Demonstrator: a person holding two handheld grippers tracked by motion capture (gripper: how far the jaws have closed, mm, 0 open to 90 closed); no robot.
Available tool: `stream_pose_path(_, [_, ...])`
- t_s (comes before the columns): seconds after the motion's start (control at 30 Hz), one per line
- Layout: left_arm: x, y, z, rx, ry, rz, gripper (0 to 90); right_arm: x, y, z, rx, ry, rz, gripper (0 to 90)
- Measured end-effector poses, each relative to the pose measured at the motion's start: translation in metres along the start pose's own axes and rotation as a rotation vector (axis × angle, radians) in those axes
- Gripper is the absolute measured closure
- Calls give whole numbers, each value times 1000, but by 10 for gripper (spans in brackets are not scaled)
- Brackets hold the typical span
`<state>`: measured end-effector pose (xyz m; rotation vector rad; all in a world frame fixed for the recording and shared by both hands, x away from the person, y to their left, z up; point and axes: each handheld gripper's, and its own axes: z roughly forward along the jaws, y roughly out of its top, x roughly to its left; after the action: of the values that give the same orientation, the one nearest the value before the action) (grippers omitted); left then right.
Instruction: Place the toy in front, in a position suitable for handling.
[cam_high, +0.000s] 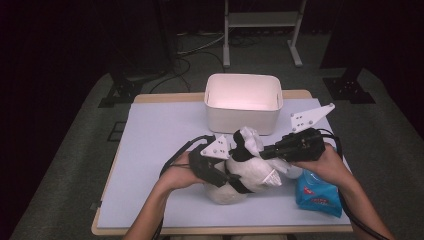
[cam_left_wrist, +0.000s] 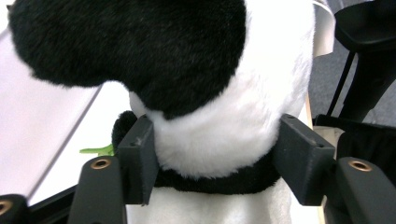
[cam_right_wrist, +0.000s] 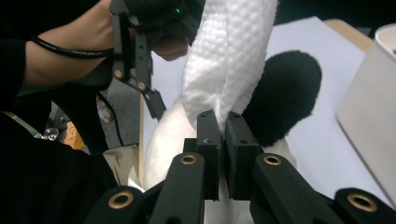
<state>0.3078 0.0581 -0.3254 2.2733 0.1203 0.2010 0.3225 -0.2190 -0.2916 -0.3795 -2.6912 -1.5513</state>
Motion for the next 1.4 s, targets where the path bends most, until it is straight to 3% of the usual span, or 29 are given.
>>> stream_pose_path(0.23, [4, -8, 3, 5, 0, -50, 262, -3, -10, -3, 6, -5, 15, 849])
stream_pose_path(0.37, [7, -12, 13, -13, -36, -83, 211, -4, -14, -2, -2, 9, 22, 850])
stream_pose_path(0.5, [9, -13, 18, -19, -44, -88, 194, -5, -17, 0, 6, 5, 33, 850])
stream_pose_path(0.57, [6, -12, 19, -23, -32, -53, 232, -5, -17, 0, 9, 3, 36, 850])
stream_pose_path(0.63, [3, -11, 17, -32, -17, -15, 356, -6, -17, 2, 12, 3, 34, 850])
stream_pose_path(0.7, [3, -10, 14, -50, -4, -7, 448, -6, -17, 1, 4, -6, 34, 851])
stream_pose_path(0.77, [4, -10, 9, -55, 4, -8, 485, -7, -17, 0, -21, -8, 39, 850])
stream_pose_path(0.93, [8, -4, -7, -36, 50, 11, 507, -6, -7, 2, -55, -16, 24, 851])
stream_pose_path(1.07, [10, -5, -18, 3, 91, 11, 515, -7, -3, 10, -19, -36, 17, 850])
stream_pose_path(1.13, [10, -8, -11, 56, 88, 17, 512, -10, -5, 16, 7, -40, 28, 850])
stream_pose_path(1.27, [8, -15, 4, 40, 59, 4, 503, -12, -10, 31, 38, -35, 32, 850])
stream_pose_path(1.4, [6, -11, 9, 49, 51, 9, 483, -13, -12, 31, 36, -36, 35, 849])
